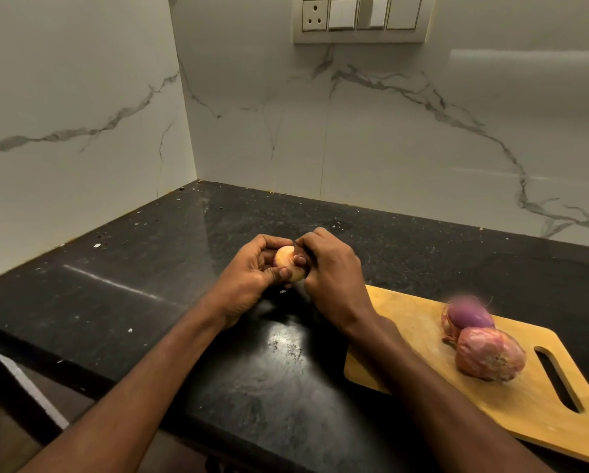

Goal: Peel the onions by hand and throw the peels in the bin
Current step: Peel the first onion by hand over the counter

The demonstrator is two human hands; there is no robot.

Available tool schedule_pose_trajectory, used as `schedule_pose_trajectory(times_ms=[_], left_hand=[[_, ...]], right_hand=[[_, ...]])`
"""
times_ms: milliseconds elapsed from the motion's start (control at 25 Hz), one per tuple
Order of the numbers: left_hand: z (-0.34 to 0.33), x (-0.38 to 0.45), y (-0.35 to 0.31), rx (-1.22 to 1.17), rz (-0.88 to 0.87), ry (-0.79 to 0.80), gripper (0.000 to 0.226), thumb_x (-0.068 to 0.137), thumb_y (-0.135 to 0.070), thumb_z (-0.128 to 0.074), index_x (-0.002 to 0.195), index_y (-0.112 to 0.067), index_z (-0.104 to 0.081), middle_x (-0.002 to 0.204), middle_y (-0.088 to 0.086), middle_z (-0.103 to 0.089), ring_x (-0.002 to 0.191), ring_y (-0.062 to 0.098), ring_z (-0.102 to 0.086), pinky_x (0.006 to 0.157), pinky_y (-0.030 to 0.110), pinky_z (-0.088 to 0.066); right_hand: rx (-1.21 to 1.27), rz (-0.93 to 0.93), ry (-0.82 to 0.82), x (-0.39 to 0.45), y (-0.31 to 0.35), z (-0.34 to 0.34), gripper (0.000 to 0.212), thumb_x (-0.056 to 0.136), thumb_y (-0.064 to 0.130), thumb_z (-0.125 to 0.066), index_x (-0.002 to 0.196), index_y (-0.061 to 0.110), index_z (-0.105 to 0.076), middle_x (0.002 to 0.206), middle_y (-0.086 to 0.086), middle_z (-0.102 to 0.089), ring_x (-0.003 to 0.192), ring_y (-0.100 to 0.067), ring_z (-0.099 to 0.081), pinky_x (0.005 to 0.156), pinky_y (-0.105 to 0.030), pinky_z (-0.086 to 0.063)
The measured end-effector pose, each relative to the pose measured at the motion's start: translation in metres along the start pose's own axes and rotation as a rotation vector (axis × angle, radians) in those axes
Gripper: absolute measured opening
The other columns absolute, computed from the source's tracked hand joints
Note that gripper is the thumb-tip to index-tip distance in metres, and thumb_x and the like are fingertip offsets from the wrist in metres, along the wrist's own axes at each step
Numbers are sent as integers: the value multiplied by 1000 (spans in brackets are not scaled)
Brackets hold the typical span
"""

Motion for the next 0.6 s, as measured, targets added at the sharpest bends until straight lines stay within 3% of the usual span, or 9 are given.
schedule_pose_trajectory(times_ms=[120, 200, 320, 400, 440, 520, 560, 600], left_hand=[[-3, -1, 0, 9, 7, 45, 39, 94, 11, -62, 130, -1, -53, 113, 19, -71, 96, 23, -71, 81, 31, -62], [-3, 1, 0, 25, -3, 41, 40, 93, 12, -63, 129, -3, -54, 116, 20, -70, 100, 23, -71, 85, 33, -62], [-7, -1, 0, 73, -5, 16, 39, 95, 12, -62, 129, -5, -53, 118, 19, -68, 104, 22, -69, 86, 30, -61], [-7, -1, -3, 94, -33, 10, 37, 95, 12, -61, 126, -8, -53, 117, 16, -67, 103, 19, -68, 87, 32, -61], [-4, 0, -3, 72, -44, -18, 37, 95, 13, -61, 123, -10, -54, 116, 15, -67, 103, 20, -69, 86, 34, -62], [1, 0, -4, 32, -45, -57, 37, 95, 13, -61, 119, -13, -54, 116, 16, -67, 104, 24, -69, 83, 33, -63], [-2, 0, -4, 56, -45, -35, 37, 94, 13, -62, 120, -13, -54, 117, 16, -68, 104, 24, -69, 83, 31, -62], [-6, -2, -3, 109, -48, 2, 38, 94, 13, -63, 121, -12, -53, 118, 16, -68, 104, 21, -69, 84, 29, -60]], right_hand=[[52, -115, 15, -2, -8, 2, 10, 83, 17, -63, 93, 20, -63, 92, 8, -58, 79, -9, -50, 65, -29, -39], [-27, -72, 38, -5, -2, 3, 10, 86, 24, -59, 94, 20, -63, 93, 8, -58, 79, -11, -52, 64, -36, -46], [-114, -47, 20, -5, 1, 11, 54, 71, 50, -32, 97, 19, -67, 96, 6, -62, 85, -18, -57, 65, -35, -48], [-114, -26, -32, -5, 9, 16, 64, 65, 53, -27, 97, 16, -68, 95, 4, -63, 85, -18, -58, 65, -35, -47], [-130, 8, -30, -6, 16, 14, 61, 68, 50, -29, 99, 16, -69, 95, 4, -63, 83, -16, -56, 62, -34, -46], [-125, 13, -46, -10, 16, 17, 29, 84, 29, -44, 99, 19, -67, 94, 7, -61, 79, -14, -54, 59, -35, -48], [-102, -51, -98, -8, 5, 25, 18, 87, 14, -51, 95, 22, -65, 92, 9, -60, 79, -14, -55, 61, -39, -51], [-62, -133, -153, -4, -10, 33, 21, 88, 5, -54, 90, 23, -63, 88, 10, -60, 78, -15, -56, 65, -44, -53]])
Point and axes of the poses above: each hand's wrist, its own x-axis towards the middle knuckle, its own z-axis out of the back of the hand, y = z × x, the point moved 9 cm from there along x, towards the middle knuckle
